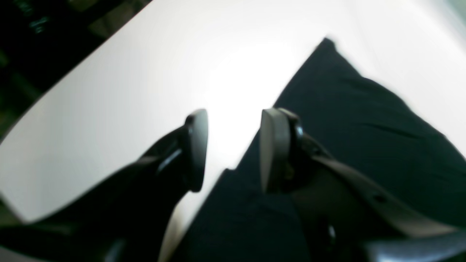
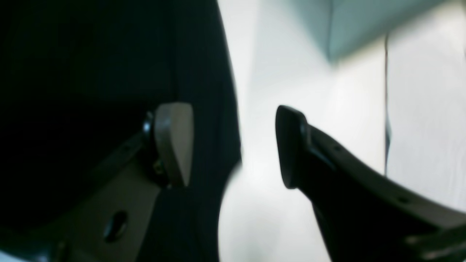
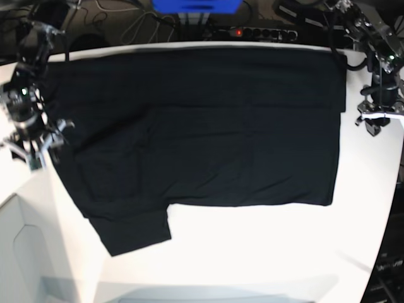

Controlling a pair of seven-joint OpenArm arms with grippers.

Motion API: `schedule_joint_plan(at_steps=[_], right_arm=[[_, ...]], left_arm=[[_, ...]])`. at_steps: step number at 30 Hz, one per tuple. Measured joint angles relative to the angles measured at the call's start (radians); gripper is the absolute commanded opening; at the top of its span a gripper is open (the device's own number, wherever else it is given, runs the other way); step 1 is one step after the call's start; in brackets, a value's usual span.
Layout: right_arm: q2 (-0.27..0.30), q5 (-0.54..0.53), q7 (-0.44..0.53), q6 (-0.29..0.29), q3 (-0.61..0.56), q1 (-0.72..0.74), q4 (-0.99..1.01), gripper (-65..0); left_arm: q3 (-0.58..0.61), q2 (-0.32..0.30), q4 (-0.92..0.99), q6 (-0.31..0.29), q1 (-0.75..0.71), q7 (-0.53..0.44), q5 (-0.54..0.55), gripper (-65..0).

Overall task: Fold the T-shirt properly
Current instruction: 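Release the edges and move both grippers to the shirt's hem corners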

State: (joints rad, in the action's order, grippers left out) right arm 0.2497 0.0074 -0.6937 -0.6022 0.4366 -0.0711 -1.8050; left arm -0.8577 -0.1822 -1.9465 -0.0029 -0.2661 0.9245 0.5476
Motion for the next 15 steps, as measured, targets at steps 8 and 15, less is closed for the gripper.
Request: schedule_joint_plan(at_steps=[8, 15], right_arm=[[0.003, 0.014, 0.004, 0.017, -0.068, 0.387, 0.489, -28.1], [0.006, 0.016, 0.17, 0.018, -0.069, 0.588, 0.869, -28.1]], left_arm=[[0.024, -0.001, 0.157, -0.004, 0.301, 0.1, -0.007, -37.2], [0.19, -0.081, 0.392, -0.005, 0.461, 0.095, 0.006, -14.4]])
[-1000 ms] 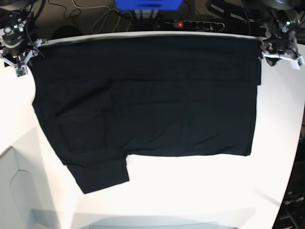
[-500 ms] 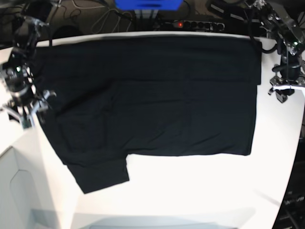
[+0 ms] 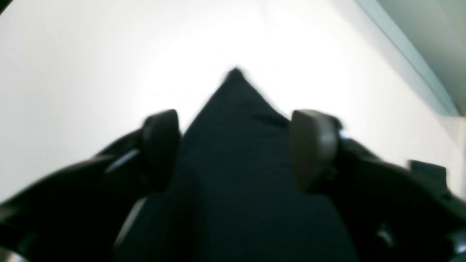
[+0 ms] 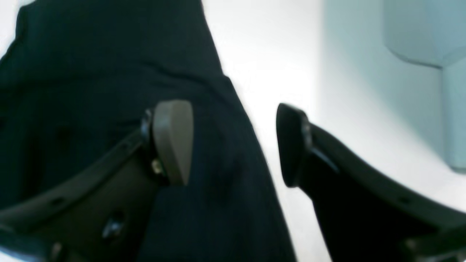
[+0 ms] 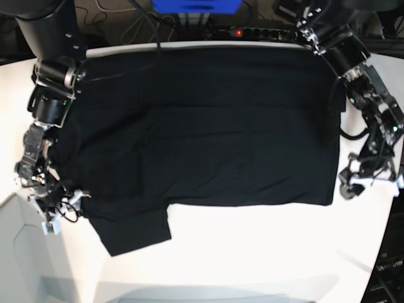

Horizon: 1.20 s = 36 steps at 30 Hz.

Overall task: Fold the T-shirt properly
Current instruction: 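Release the edges and move both grippers to the shirt's hem corners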

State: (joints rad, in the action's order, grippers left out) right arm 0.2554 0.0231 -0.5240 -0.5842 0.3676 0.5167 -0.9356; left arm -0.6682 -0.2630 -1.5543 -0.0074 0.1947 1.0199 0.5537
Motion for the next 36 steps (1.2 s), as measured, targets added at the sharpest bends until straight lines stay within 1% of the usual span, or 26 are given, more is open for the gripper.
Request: schedule_joint_plan(at_steps=[1, 2, 3, 4, 6, 7, 8, 9, 10, 12, 13, 15, 17, 19, 21, 22, 24, 26, 31, 34, 35, 36], right_arm=[[0.002, 0.016, 0.023, 0.0, 0.0, 0.006, 0.039, -28.1], [0.005, 0.049, 0.047, 0.0, 0.001, 0.018, 0.083, -28.1], [0.009, 0.08, 0.069, 0.0, 0.002, 0.028, 0.122, -28.1], [0.011, 0.112, 0.112, 0.0, 0.005, 0.04, 0.166, -28.1], [0.011, 0.146, 0.182, 0.009, 0.004, 0.057, 0.225, -28.1], [0.01, 0.156, 0.21, 0.025, 0.004, 0.062, 0.245, -28.1], [0.008, 0.153, 0.231, 0.053, 0.004, 0.065, 0.262, -28.1], [0.005, 0.155, 0.251, 0.086, 0.003, 0.068, 0.28, -28.1], [0.008, 0.156, 0.264, 0.097, 0.002, 0.068, 0.298, -28.1], [0.012, 0.161, 0.265, 0.097, 0.002, 0.067, 0.332, -28.1], [0.013, 0.152, 0.289, 0.101, 0.002, 0.063, 0.341, -28.1], [0.013, 0.156, 0.29, 0.102, 0.002, 0.062, 0.346, -28.1], [0.01, 0.154, 0.299, 0.104, 0.003, 0.055, 0.345, -28.2], [0.002, 0.154, 0.323, 0.105, 0.004, 0.043, 0.343, -28.5], [-0.007, 0.153, 0.322, 0.109, 0.004, 0.042, 0.34, -29.0], [-0.011, 0.153, 0.322, 0.11, 0.004, 0.043, 0.34, -30.2], [-0.014, 0.152, 0.321, 0.11, 0.004, 0.039, 0.339, -34.4], [-0.015, 0.136, 0.351, 0.111, 0.004, 0.025, 0.336, -39.4], [-0.03, 0.134, 0.352, 0.111, 0.005, 0.023, 0.334, -51.1], [-0.034, 0.133, 0.349, 0.111, 0.005, 0.023, 0.334, -56.0], [-0.034, 0.129, 0.349, 0.11, 0.005, 0.023, 0.334, -57.4], [-0.034, 0.127, 0.349, 0.11, 0.005, 0.022, 0.334, -58.8]], left_arm=[[0.023, -0.009, 0.043, 0.0, 0.022, -0.005, -0.002, -13.2], [0.042, -0.021, 0.094, 0.005, 0.039, -0.046, -0.009, -12.8], [0.061, -0.029, 0.141, 0.003, 0.052, -0.091, -0.012, -12.8], [0.089, -0.043, 0.191, 0.008, 0.059, -0.149, -0.011, -12.8], [0.163, -0.07, 0.277, 0.016, 0.069, -0.267, -0.019, -12.8], [0.207, -0.087, 0.323, 0.014, 0.076, -0.332, -0.012, -12.8], [0.253, -0.099, 0.364, 0.012, 0.088, -0.373, -0.01, -12.8], [0.307, -0.115, 0.411, 0.012, 0.103, -0.435, -0.011, -12.8], [0.352, -0.129, 0.455, 0.011, 0.12, -0.467, -0.008, -12.8], [0.43, -0.151, 0.547, 0.01, 0.158, -0.542, -0.003, -12.8], [0.458, -0.156, 0.602, 0.011, 0.182, -0.571, -0.008, -12.8], [0.503, -0.163, 0.723, 0.006, 0.233, -0.622, -0.002, -12.8], [0.536, -0.162, 0.831, 0.008, 0.275, -0.662, -0.006, -12.8], [0.594, -0.164, 0.912, 0.011, 0.306, -0.704, -0.005, -12.7], [0.647, -0.163, 0.964, 0.01, 0.33, -0.755, -0.002, -12.7], [0.677, -0.163, 0.975, 0.01, 0.335, -0.779, -0.003, -12.7], [0.727, -0.159, 0.992, 0.009, 0.349, -0.81, 0.002, -12.7], [0.757, -0.154, 0.993, 0.005, 0.355, -0.822, 0.01, -12.7], [0.764, -0.129, 0.994, 0.005, 0.353, -0.822, -0.003, -12.8], [0.764, -0.117, 1.004, 0.004, 0.355, -0.832, -0.006, -13.0], [0.764, -0.117, 1.019, 0.004, 0.357, -0.845, -0.006, -14.1], [0.764, -0.119, 1.038, 0.003, 0.361, -0.861, -0.007, -16.6]])
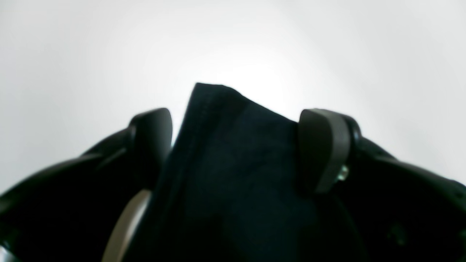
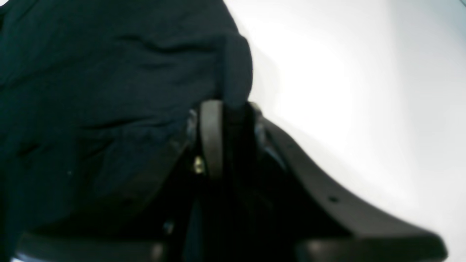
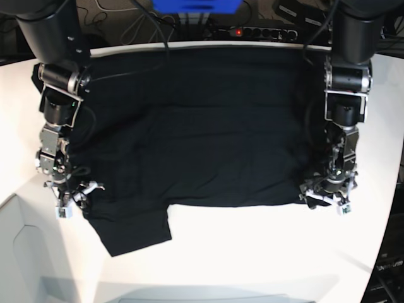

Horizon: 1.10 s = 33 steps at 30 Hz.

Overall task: Fold the T-shirt properly
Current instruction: 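Release the edges and move both grippers to the shirt's hem corners, then grasp the hem corners and fold them up toward the collar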

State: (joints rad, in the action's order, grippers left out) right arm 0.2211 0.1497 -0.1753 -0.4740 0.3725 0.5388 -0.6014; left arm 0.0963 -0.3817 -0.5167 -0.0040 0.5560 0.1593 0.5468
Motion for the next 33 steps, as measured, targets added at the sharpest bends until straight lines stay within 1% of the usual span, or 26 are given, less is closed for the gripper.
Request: schedule_joint_plan(at_steps=[2, 4, 6, 11, 12, 14, 16, 20, 22, 24, 27, 30, 31, 33], right_arm=[[0.0, 0.0, 0.0, 0.0, 0.0, 0.0, 0.0, -61.8], [0.0, 0.0, -0.003, 0.0, -0.001, 0.0, 0.0, -65.0], [0.0, 0.0, -0.003, 0.0, -0.001, 0.0, 0.0, -65.0], [0.0, 0.0, -0.003, 0.0, -0.001, 0.0, 0.0, -65.0], [0.0, 0.0, -0.004, 0.0, -0.001, 0.0, -0.001, -65.0], [0.0, 0.0, -0.009, 0.0, -0.001, 0.001, -0.006, -65.0], [-0.002, 0.013, -0.053, 0.0, -0.003, -0.008, -0.055, -65.0], [-0.003, 0.037, -0.089, -0.003, -0.002, -0.058, -0.172, -65.0], [-0.008, 0.037, -0.124, -0.003, 0.002, -0.08, -0.239, -65.0], [-0.01, 0.033, -0.146, -0.003, 0.002, -0.1, -0.316, -65.0], [-0.012, 0.03, -0.135, -0.004, 0.002, -0.137, -0.435, -65.0], [-0.036, 0.033, -0.143, -0.047, 0.003, -0.194, -0.549, -65.0], [-0.043, 0.031, -0.157, -0.07, 0.003, -0.218, -0.591, -65.0], [-0.042, 0.034, -0.189, -0.095, 0.002, -0.272, -0.687, -65.0]], left_arm=[[-0.001, 0.002, 0.03, 0.001, 0.008, -0.012, -0.004, -24.4], [-0.001, 0.003, 0.039, 0.002, 0.01, -0.024, -0.006, -33.7], [-0.001, 0.005, 0.041, 0.003, 0.01, -0.026, -0.007, -42.9], [-0.003, 0.014, 0.042, 0.004, 0.01, -0.029, -0.003, -62.1], [-0.003, 0.015, 0.042, 0.004, 0.01, -0.029, -0.002, -65.0], [-0.009, 0.016, 0.038, 0.004, 0.01, -0.024, 0.008, -65.0], [-0.01, 0.013, 0.027, 0.004, 0.008, -0.011, 0.011, -64.9], [-0.011, 0.011, -0.092, 0.01, -0.025, 0.095, 0.013, -65.0], [-0.061, 0.014, -0.176, 0.004, -0.056, 0.158, 0.016, -65.0], [-0.142, 0.01, -0.274, 0.005, -0.101, 0.202, 0.015, -65.0], [-0.24, -0.006, -0.42, 0.013, -0.177, 0.267, 0.012, -65.0], [-0.302, 0.0, -0.558, 0.01, -0.259, 0.328, 0.011, -65.0], [-0.323, 0.008, -0.606, 0.011, -0.285, 0.348, 0.014, -65.0], [-0.385, 0.031, -0.688, 0.01, -0.337, 0.373, 0.012, -65.0]])
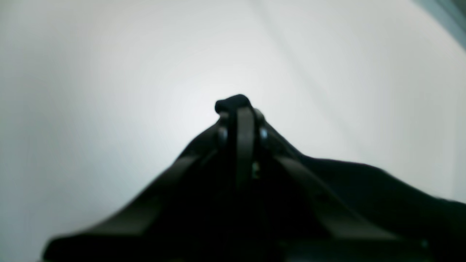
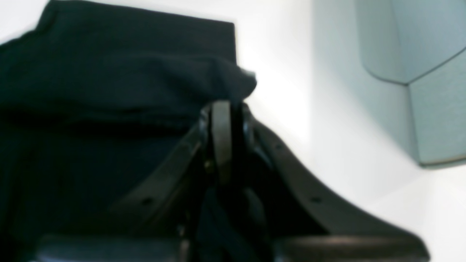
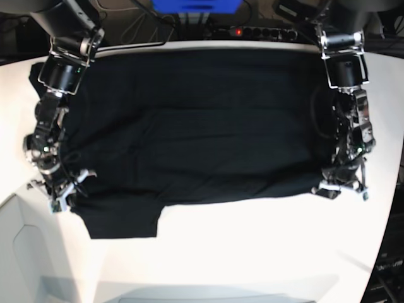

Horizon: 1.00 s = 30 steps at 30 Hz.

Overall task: Fold the T-shirt properly
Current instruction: 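Grasp the hem corners and fold them up toward the collar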

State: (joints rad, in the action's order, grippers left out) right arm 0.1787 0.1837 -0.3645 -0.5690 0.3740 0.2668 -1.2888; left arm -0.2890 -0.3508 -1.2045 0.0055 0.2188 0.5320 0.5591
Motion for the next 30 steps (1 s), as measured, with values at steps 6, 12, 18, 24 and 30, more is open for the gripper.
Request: schedule_joint_plan(at_steps=[6, 12, 18, 24, 30], right_arm=[[0.005, -0.005, -0.028, -0.005, 0.002, -0.182, -0.225, -65.0], [0.006, -0.004, -0.029, -0.011, 0.003, -0.353, -0.383, -65.0], [0.004, -0.007, -0.022, -0.011, 0.048, -0.431, -0.437, -65.0], [0.005, -0.007, -0.019, -0.01, 0.057, -0.451, -0.399, -65.0], [0.004, -0.005, -0.029, -0.045, 0.058, -0.451, -0.399, -50.7]], left_arm=[[-0.187, 0.06, -0.229, -0.003, -0.154, 0.116, -0.005, -65.0], [-0.296, 0.126, -0.365, -0.01, -0.296, 0.145, 0.003, -65.0], [-0.3, 0.132, -0.376, -0.009, -0.388, 0.137, 0.001, -65.0], [-0.3, 0.132, -0.37, -0.009, -0.426, 0.149, 0.0, -64.8], [-0.3, 0.132, -0.381, -0.009, -0.443, 0.145, 0.0, -48.2]])
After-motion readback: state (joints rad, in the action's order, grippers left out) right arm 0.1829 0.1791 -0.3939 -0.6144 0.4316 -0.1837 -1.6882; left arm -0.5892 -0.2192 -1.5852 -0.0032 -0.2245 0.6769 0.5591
